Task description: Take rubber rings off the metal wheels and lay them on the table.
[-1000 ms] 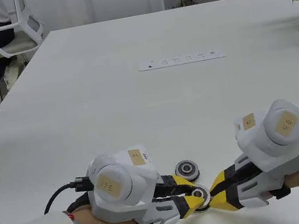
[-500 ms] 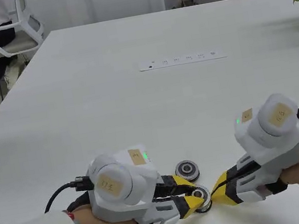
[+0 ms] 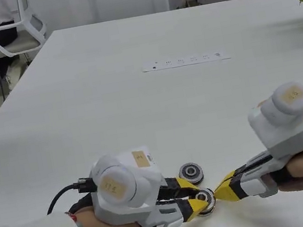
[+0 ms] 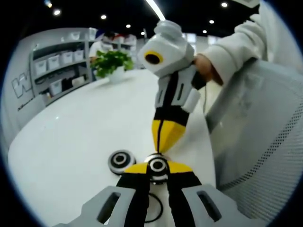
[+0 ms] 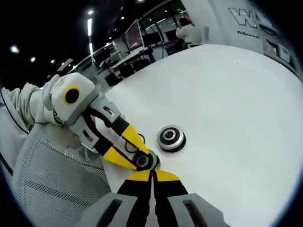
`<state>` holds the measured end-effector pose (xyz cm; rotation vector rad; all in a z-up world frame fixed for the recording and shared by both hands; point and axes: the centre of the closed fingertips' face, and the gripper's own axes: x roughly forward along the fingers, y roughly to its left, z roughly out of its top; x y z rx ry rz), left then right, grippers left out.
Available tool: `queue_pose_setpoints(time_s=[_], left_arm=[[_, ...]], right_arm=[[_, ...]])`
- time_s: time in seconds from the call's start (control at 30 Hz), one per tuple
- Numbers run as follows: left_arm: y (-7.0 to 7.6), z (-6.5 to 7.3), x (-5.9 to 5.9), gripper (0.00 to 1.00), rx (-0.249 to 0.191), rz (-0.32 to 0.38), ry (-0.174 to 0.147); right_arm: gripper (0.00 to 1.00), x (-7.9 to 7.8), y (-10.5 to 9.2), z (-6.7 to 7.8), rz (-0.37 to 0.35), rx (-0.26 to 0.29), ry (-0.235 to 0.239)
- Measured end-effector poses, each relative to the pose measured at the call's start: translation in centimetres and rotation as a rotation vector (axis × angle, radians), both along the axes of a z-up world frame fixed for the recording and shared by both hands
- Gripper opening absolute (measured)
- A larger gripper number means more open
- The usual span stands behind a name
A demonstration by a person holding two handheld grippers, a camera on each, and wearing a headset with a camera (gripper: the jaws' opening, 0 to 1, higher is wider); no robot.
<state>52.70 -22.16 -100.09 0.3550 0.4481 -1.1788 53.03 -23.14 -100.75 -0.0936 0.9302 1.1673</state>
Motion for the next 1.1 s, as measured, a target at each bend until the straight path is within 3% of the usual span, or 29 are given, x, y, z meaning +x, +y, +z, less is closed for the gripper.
queue_pose_setpoints(time_s=[0.03, 0.07, 0.1, 0.13, 0.17, 0.2, 0.27, 0.3, 0.37, 0.5, 0.57, 0.87, 1.1], left_arm=[[0.0, 0.0, 0.0, 0.13, 0.0, 0.001, -0.001], [0.0, 0.0, 0.0, 0.13, -0.002, 0.001, 0.0], [0.0, 0.0, 0.0, 0.13, -0.003, 0.001, -0.001], [-0.1, 0.0, 0.0, 0.13, -0.003, 0.002, -0.003], [-0.1, 0.0, 0.0, 0.13, -0.002, 0.001, -0.005], [-0.1, 0.0, 0.0, 0.13, -0.002, 0.002, -0.005], [-0.1, 0.0, 0.0, 0.13, -0.003, 0.002, -0.005], [-0.1, 0.0, 0.0, 0.13, -0.004, 0.004, -0.004], [-0.1, 0.0, 0.0, 0.13, -0.005, 0.004, -0.004], [-0.1, 0.0, 0.0, 0.13, -0.005, 0.004, -0.003], [-0.1, 0.0, 0.0, 0.13, -0.004, 0.003, -0.004], [-0.1, 0.0, 0.0, 0.13, -0.006, 0.002, -0.004], [-0.1, 0.0, 0.0, 0.13, -0.008, 0.002, -0.003]], right_arm=[[0.0, 0.0, 0.0, 0.2, -0.006, 0.008, 0.005], [0.0, 0.1, 1.9, 2.7, -0.035, 0.191, 0.035], [0.0, 0.0, 2.9, 4.6, -0.086, 0.301, 0.112], [0.0, 0.6, 3.2, 5.4, -0.132, 0.331, 0.115], [0.0, 1.1, 3.1, 5.4, -0.106, 0.274, 0.023], [0.0, 1.0, 3.1, 5.4, -0.064, 0.242, -0.033], [0.0, 0.8, 3.1, 5.1, -0.066, 0.238, -0.035], [0.0, 0.7, 2.7, 4.5, -0.058, 0.211, -0.034], [0.0, 1.0, 1.3, 2.6, -0.03, 0.106, -0.085], [0.0, 0.7, 0.1, 0.9, 0.009, 0.03, -0.094], [0.0, 0.8, -0.4, 0.4, 0.047, -0.012, -0.139], [0.06, -0.1, -0.2, 0.1, 0.129, -0.025, -0.173], [0.12, -0.8, -0.6, -1.0, 0.176, -0.065, -0.162]])
